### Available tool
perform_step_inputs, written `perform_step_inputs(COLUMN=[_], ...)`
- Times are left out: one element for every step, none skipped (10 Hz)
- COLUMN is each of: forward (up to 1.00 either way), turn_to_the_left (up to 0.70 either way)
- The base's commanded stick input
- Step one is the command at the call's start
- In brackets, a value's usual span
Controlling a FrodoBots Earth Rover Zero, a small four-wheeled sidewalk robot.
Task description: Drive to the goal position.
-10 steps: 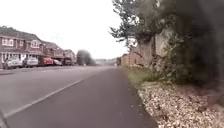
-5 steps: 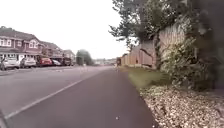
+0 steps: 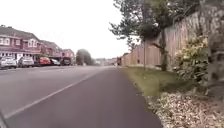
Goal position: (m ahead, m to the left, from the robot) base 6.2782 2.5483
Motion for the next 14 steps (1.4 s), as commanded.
perform_step_inputs(forward=[1.0, 1.0, 1.0, 1.0, 0.98, 0.98, 0.99, 1.0, 1.0, 1.0, 1.0, 1.0, 1.0, 1.0], turn_to_the_left=[0.0, 0.0, 0.0, 0.0, 0.0, 0.0, 0.0, 0.0, 0.0, 0.0, 0.0, 0.0, 0.0, 0.0])
